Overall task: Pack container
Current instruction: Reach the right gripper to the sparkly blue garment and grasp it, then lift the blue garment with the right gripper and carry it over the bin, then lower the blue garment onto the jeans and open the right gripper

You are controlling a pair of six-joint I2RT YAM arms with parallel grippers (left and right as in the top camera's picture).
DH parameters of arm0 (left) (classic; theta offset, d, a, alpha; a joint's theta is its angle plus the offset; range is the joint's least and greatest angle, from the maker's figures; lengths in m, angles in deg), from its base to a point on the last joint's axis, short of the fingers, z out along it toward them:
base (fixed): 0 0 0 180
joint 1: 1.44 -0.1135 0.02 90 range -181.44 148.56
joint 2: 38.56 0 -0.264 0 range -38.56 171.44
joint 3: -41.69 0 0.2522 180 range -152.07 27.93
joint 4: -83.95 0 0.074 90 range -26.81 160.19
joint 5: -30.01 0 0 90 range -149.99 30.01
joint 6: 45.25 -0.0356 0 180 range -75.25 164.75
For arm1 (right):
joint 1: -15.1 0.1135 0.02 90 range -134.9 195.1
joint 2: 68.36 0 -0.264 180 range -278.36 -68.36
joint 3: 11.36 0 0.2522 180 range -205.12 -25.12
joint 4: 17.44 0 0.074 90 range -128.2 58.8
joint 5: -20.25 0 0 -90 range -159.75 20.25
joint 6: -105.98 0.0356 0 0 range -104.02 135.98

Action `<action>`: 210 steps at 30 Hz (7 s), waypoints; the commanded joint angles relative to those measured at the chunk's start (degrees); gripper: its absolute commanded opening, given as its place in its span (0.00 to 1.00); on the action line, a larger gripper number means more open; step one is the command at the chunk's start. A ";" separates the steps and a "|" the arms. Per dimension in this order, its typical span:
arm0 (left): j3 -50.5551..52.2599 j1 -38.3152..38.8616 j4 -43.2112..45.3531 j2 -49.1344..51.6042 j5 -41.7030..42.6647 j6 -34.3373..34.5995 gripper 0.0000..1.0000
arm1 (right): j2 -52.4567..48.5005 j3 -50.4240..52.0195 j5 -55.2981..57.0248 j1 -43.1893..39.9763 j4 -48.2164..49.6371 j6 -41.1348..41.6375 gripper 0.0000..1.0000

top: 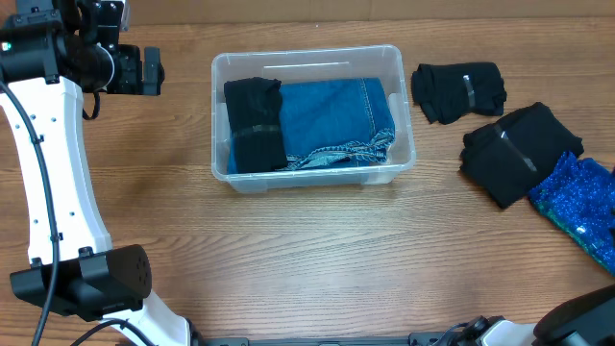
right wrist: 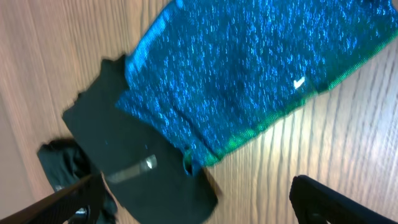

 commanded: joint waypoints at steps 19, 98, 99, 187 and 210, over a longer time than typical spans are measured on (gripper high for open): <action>-0.48 0.13 0.22 0.59 0.02 0.76 1.00 | -0.42 17.16 3.08 -8.44 27.39 -15.04 0.96; -0.48 0.13 0.22 0.59 0.02 0.76 1.00 | -0.44 -31.39 -50.36 21.64 23.26 2.99 0.04; -0.48 0.13 0.20 0.59 0.02 0.76 1.00 | -0.44 -31.39 -48.63 24.20 23.47 3.80 0.04; -0.48 0.13 0.22 0.59 0.02 0.76 1.00 | -34.97 -31.15 28.74 72.52 17.92 -26.51 0.06; -0.48 0.13 0.20 0.59 0.02 0.76 1.00 | -32.59 -63.43 27.71 68.76 -12.22 -24.13 1.00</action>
